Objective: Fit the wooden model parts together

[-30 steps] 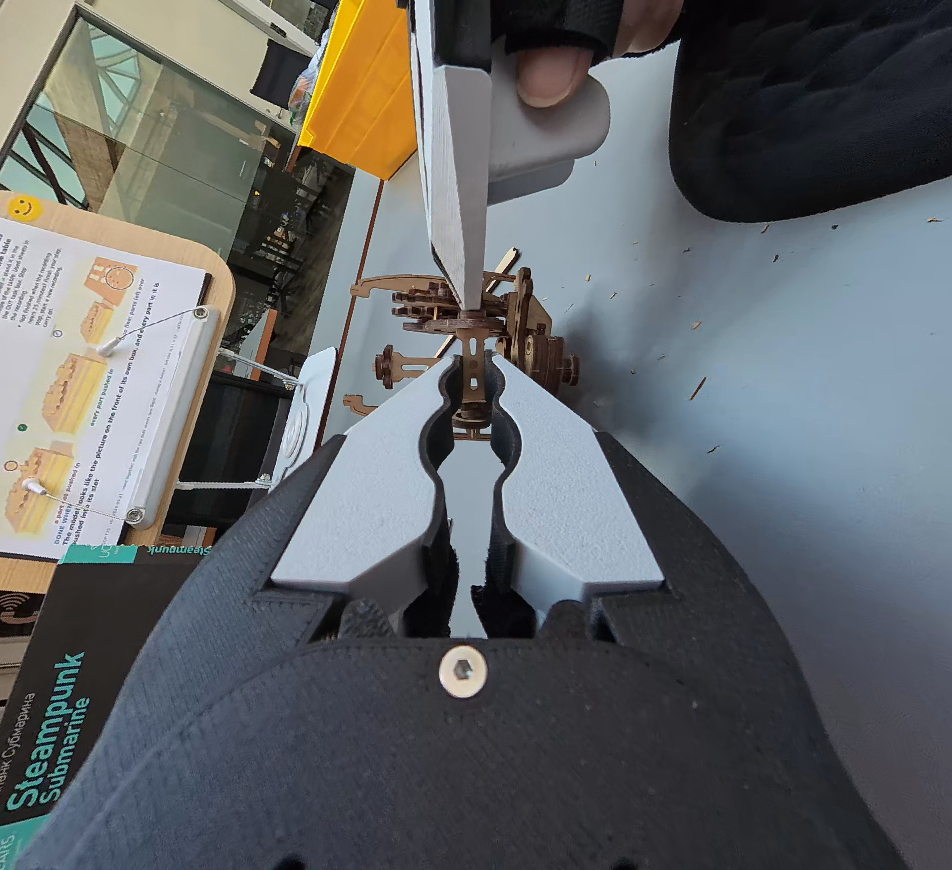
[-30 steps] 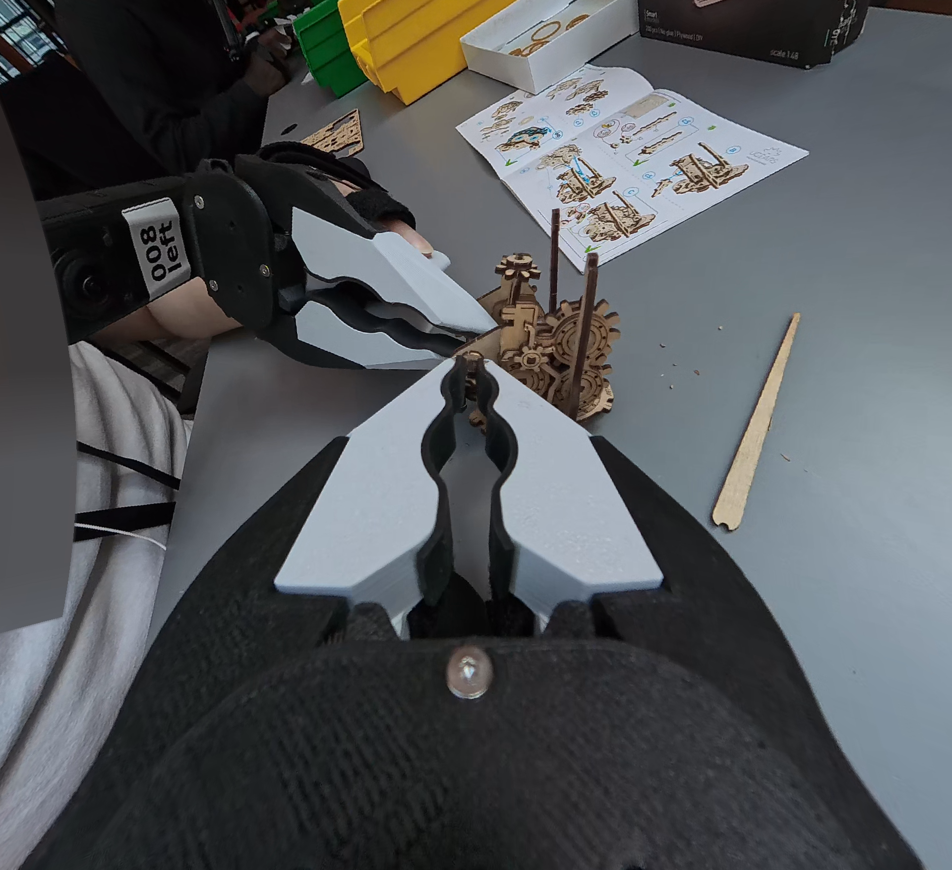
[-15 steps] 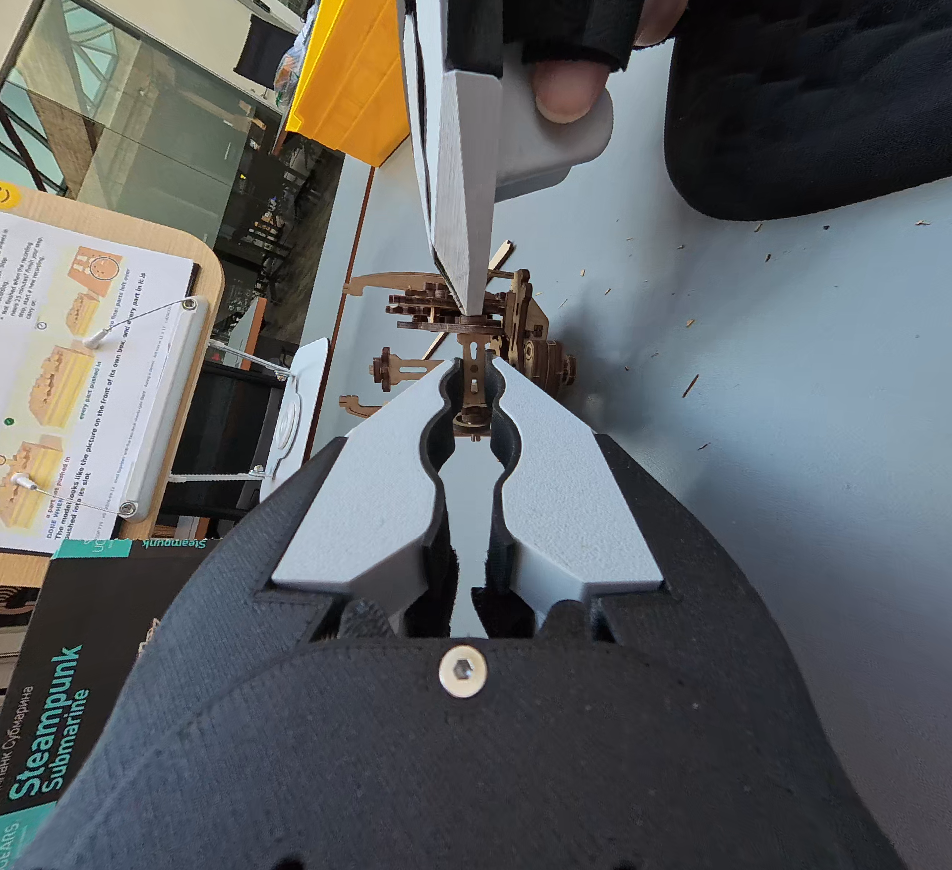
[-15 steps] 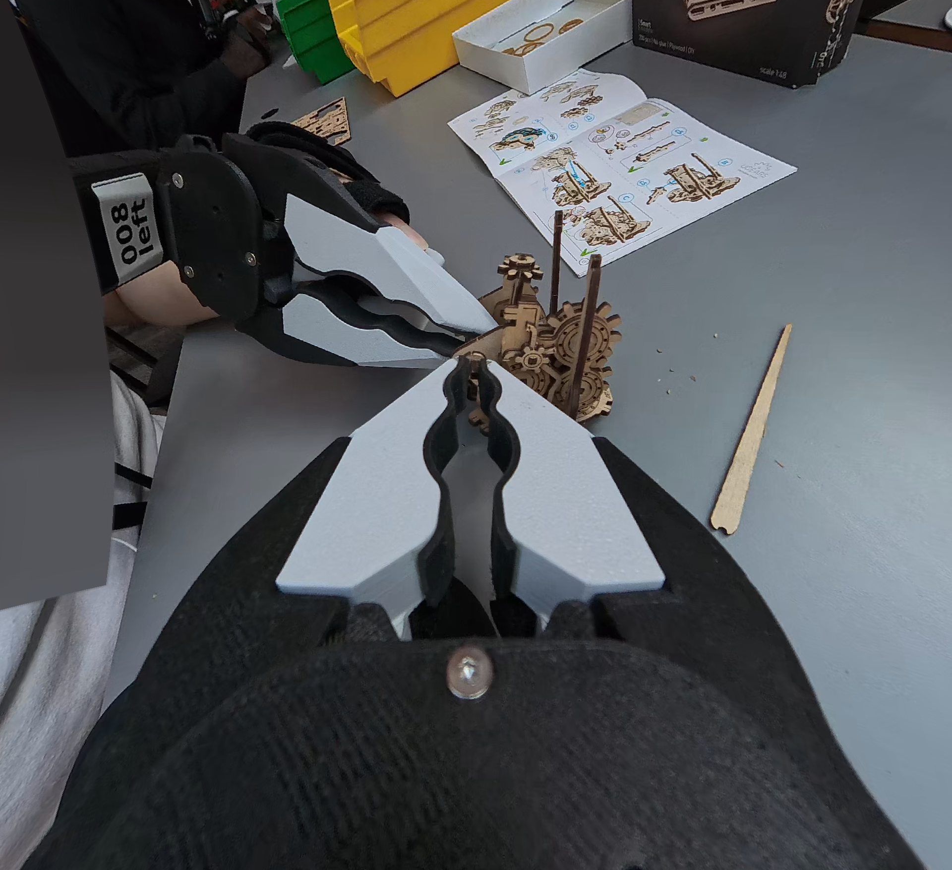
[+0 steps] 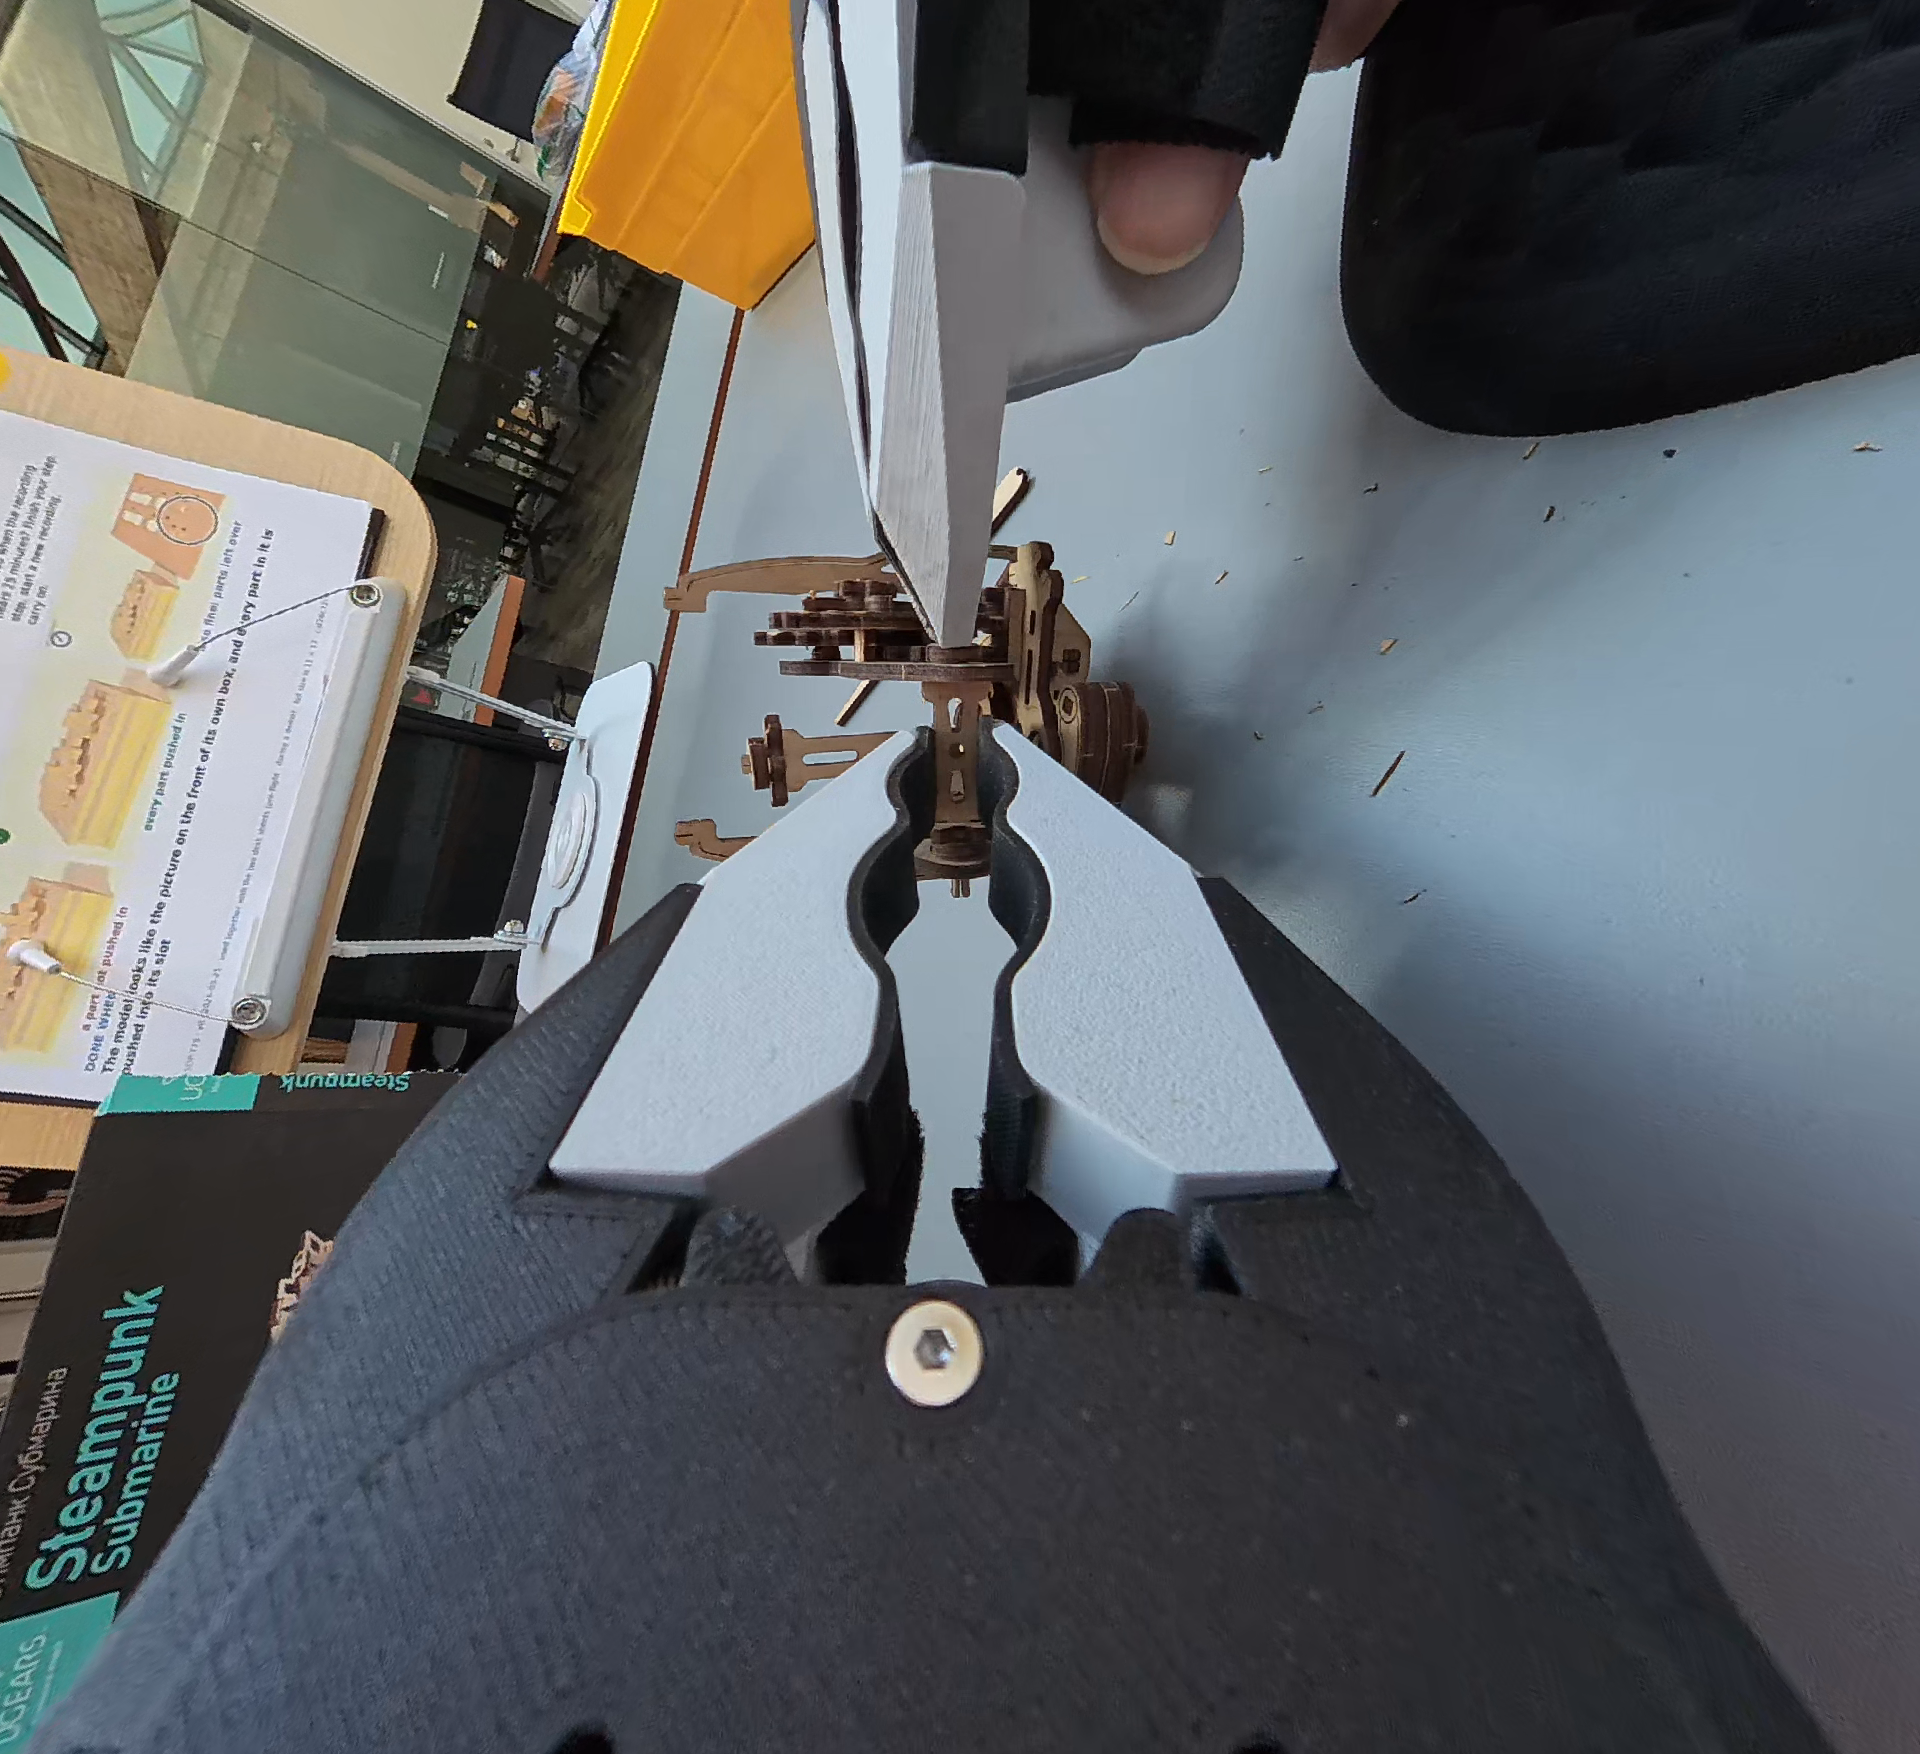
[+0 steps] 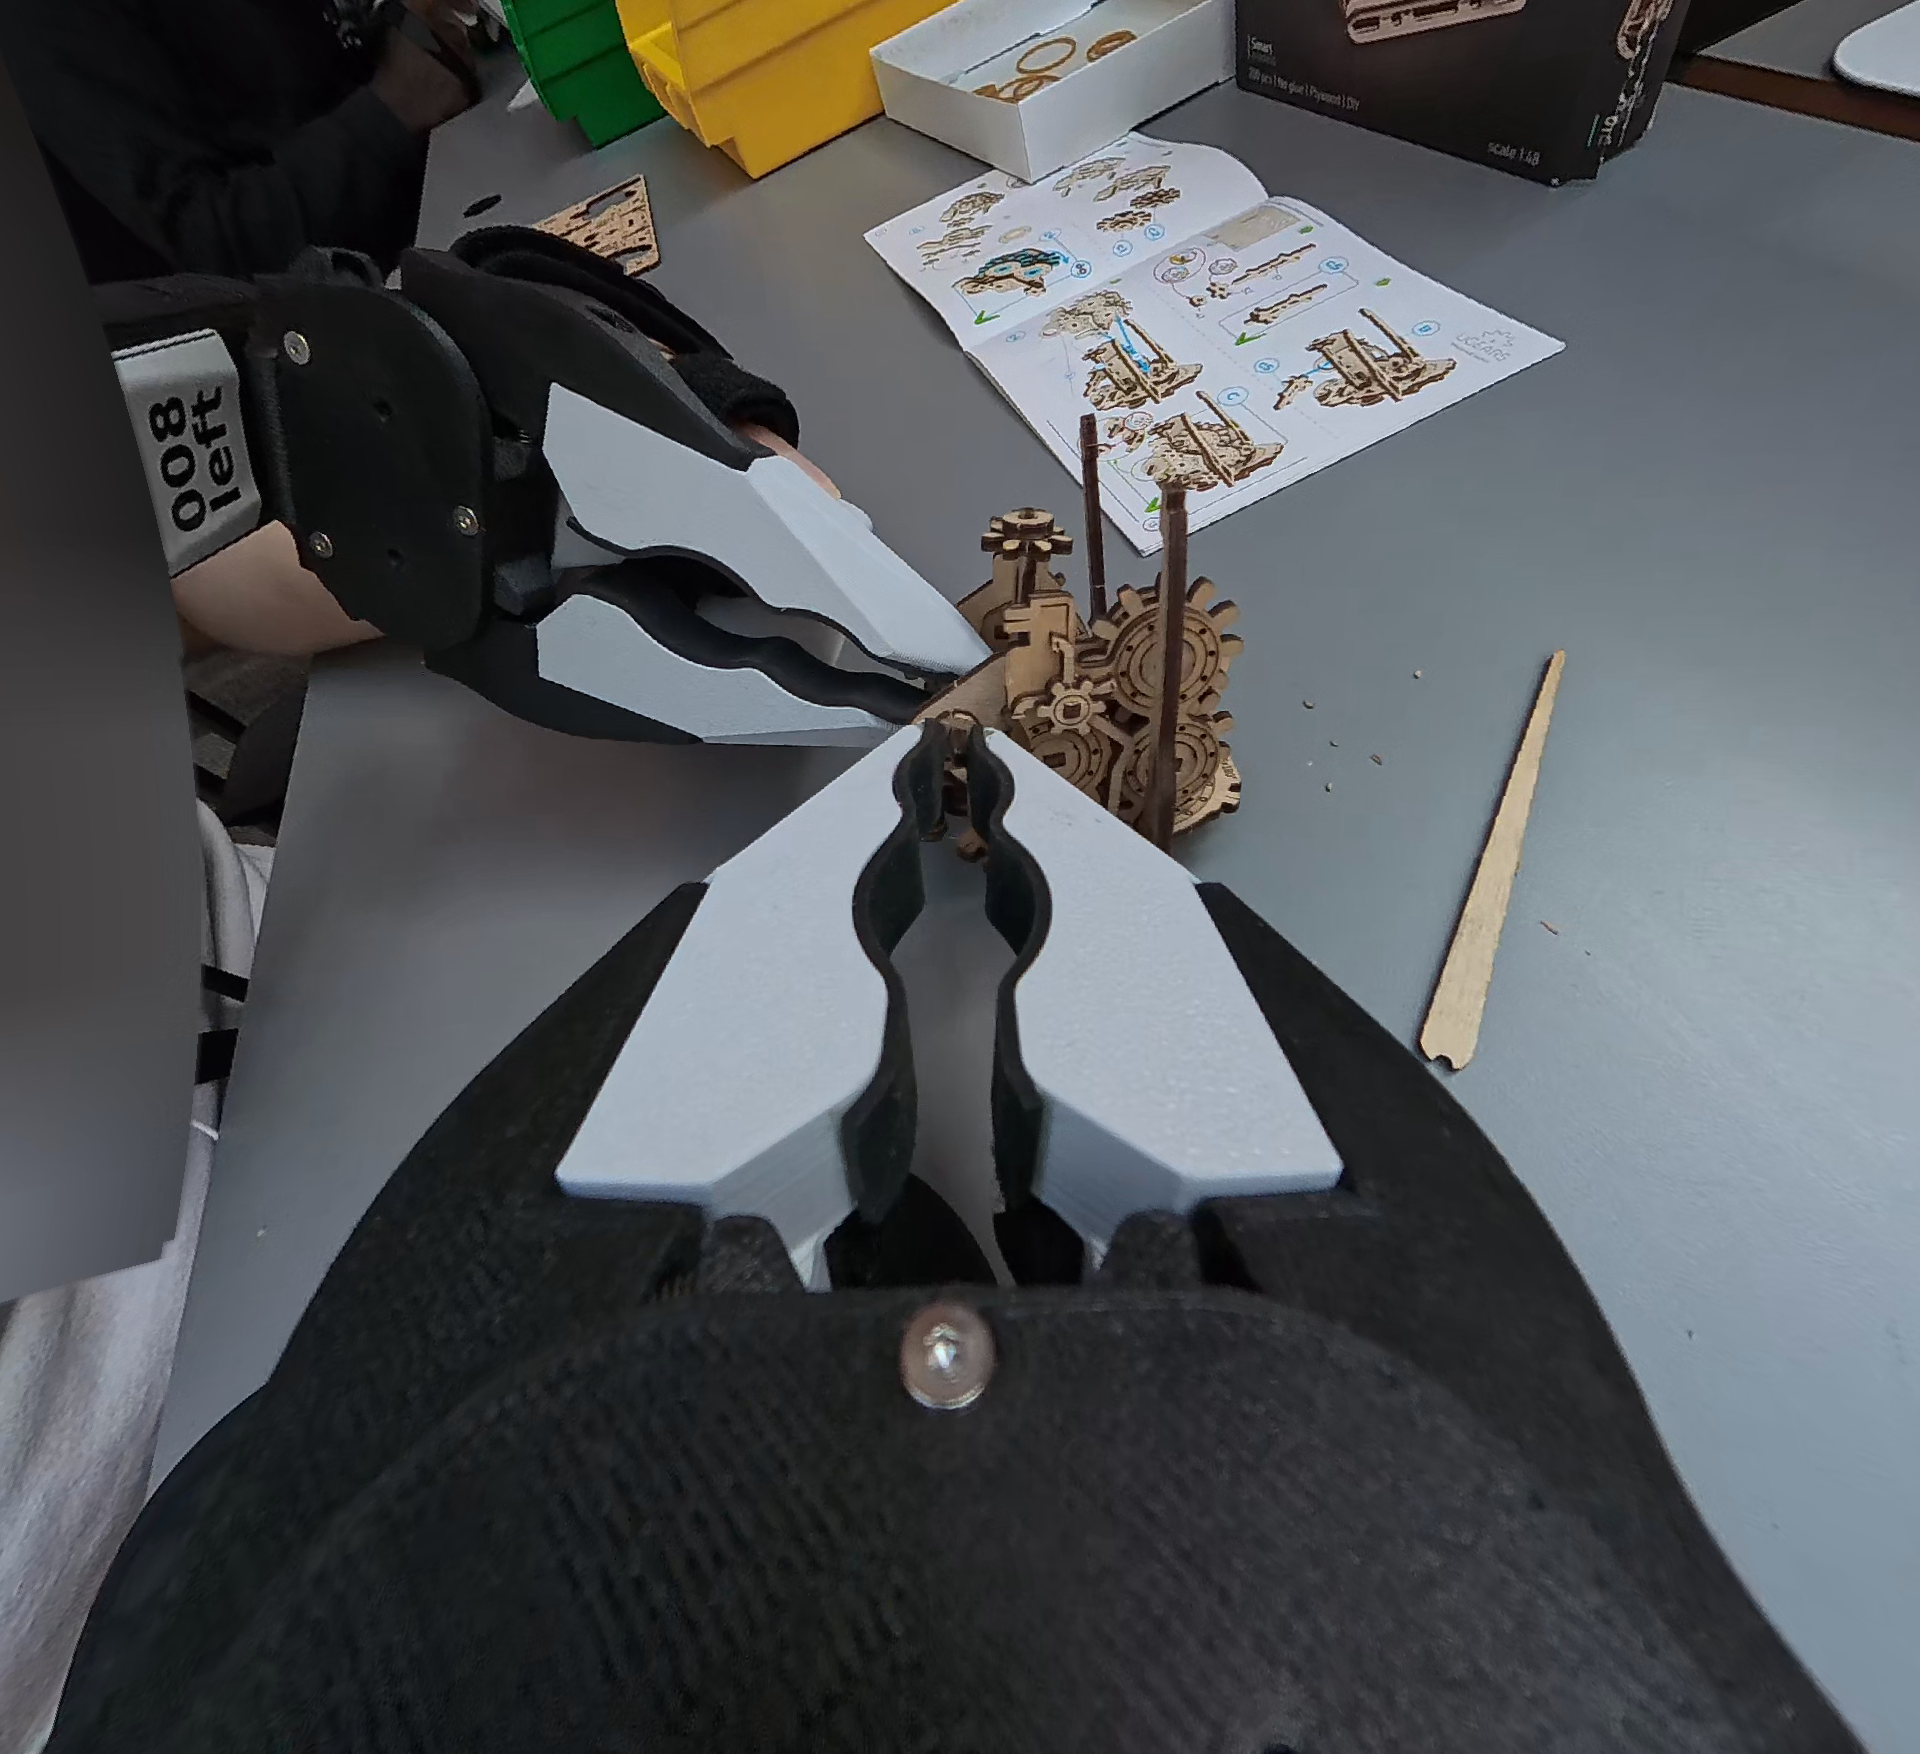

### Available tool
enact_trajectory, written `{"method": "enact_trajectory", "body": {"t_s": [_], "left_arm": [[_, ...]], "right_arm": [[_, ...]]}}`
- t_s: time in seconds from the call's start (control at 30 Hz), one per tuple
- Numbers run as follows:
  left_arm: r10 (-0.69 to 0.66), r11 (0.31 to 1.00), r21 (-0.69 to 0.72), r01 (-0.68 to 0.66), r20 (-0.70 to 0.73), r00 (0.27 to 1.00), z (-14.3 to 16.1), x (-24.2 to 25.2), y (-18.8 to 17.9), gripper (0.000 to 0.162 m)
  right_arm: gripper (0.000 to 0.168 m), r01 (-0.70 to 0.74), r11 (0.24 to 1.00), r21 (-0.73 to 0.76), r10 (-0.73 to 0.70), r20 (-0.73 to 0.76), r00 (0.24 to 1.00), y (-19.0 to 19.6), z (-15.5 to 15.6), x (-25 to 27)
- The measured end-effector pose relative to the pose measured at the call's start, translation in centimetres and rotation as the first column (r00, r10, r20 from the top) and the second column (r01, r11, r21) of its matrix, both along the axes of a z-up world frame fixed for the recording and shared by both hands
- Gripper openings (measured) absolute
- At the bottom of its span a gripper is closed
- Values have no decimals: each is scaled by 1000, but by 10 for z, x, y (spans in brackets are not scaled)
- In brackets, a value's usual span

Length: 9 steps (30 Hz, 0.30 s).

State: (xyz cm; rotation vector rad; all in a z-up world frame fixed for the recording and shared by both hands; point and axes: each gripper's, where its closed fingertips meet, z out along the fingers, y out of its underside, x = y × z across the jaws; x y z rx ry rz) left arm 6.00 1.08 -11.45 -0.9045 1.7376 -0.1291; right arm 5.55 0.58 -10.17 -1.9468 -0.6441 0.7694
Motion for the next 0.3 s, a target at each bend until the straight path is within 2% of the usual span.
{"method": "enact_trajectory", "body": {"t_s": [0.3], "left_arm": [[11,1000,-9,-11,-4,1000,-1,0,3,3]], "right_arm": [[2,32,999,18,-32,21,999,3,0,0]]}}
